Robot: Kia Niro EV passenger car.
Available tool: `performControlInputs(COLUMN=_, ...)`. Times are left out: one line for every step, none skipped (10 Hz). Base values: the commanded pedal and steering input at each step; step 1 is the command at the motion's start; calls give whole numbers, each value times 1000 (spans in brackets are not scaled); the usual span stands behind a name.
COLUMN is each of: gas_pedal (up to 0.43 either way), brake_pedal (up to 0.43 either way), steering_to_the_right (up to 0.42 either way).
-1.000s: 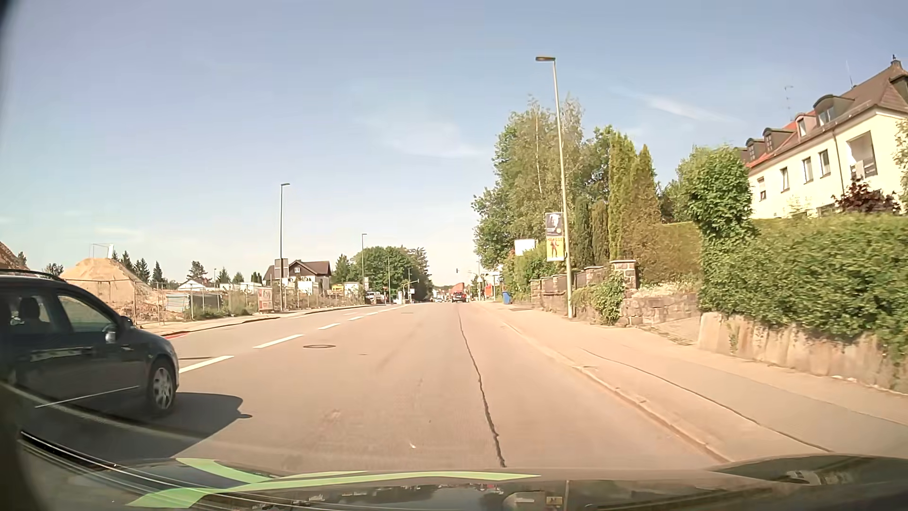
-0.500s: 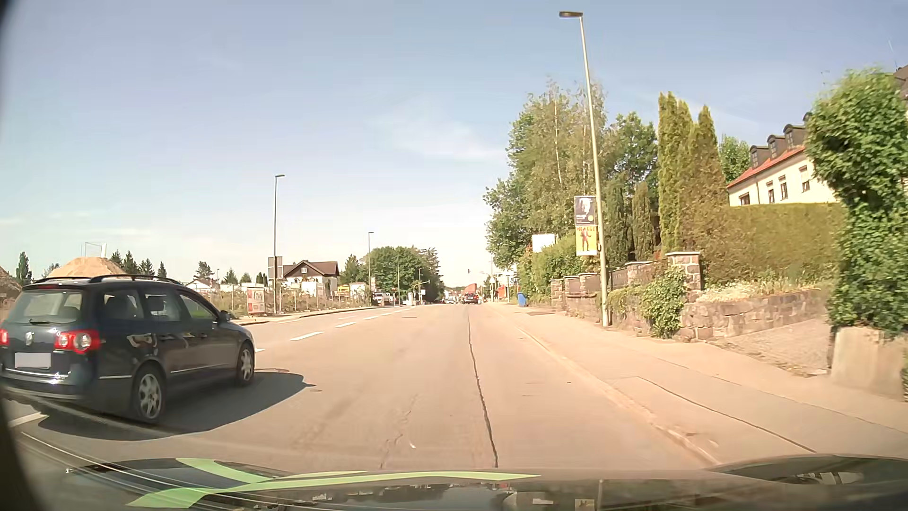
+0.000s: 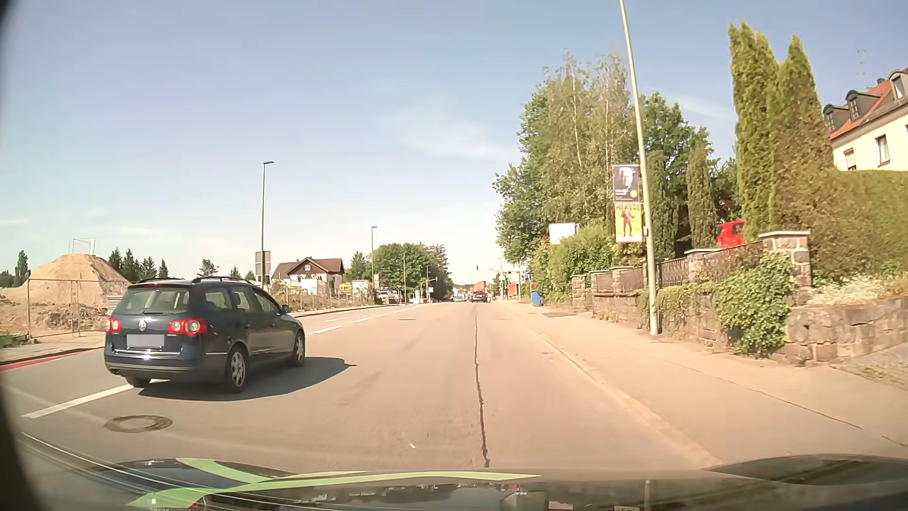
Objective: Follow the waypoints while adhering to traffic rules and regulations
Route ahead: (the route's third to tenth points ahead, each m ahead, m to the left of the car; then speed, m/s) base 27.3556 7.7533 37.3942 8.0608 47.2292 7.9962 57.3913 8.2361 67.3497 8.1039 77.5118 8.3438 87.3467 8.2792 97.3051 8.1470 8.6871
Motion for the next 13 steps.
performControlInputs(gas_pedal=87, brake_pedal=0, steering_to_the_right=-7)
performControlInputs(gas_pedal=87, brake_pedal=0, steering_to_the_right=-7)
performControlInputs(gas_pedal=87, brake_pedal=0, steering_to_the_right=-7)
performControlInputs(gas_pedal=79, brake_pedal=0, steering_to_the_right=-9)
performControlInputs(gas_pedal=79, brake_pedal=0, steering_to_the_right=-11)
performControlInputs(gas_pedal=67, brake_pedal=0, steering_to_the_right=-11)
performControlInputs(gas_pedal=28, brake_pedal=0, steering_to_the_right=-12)
performControlInputs(gas_pedal=0, brake_pedal=0, steering_to_the_right=-11)
performControlInputs(gas_pedal=0, brake_pedal=0, steering_to_the_right=-11)
performControlInputs(gas_pedal=0, brake_pedal=0, steering_to_the_right=-12)
performControlInputs(gas_pedal=0, brake_pedal=0, steering_to_the_right=-11)
performControlInputs(gas_pedal=0, brake_pedal=0, steering_to_the_right=-10)
performControlInputs(gas_pedal=0, brake_pedal=0, steering_to_the_right=-9)
